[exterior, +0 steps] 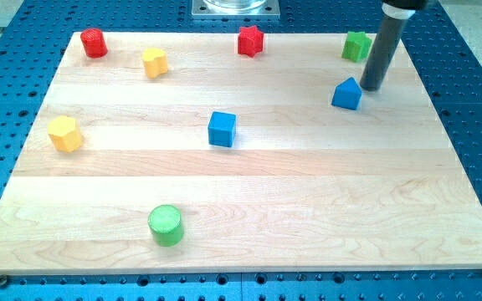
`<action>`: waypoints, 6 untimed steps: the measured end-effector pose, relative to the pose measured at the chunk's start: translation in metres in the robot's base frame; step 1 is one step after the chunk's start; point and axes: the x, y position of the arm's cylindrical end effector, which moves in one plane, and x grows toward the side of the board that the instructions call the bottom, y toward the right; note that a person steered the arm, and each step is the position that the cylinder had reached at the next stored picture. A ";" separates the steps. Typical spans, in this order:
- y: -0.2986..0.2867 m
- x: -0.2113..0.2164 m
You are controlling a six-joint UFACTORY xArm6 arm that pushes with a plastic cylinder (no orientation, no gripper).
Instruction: Slide the blue triangle horizontally right to the blue cube
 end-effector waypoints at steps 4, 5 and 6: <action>-0.081 0.046; -0.043 0.082; -0.026 0.085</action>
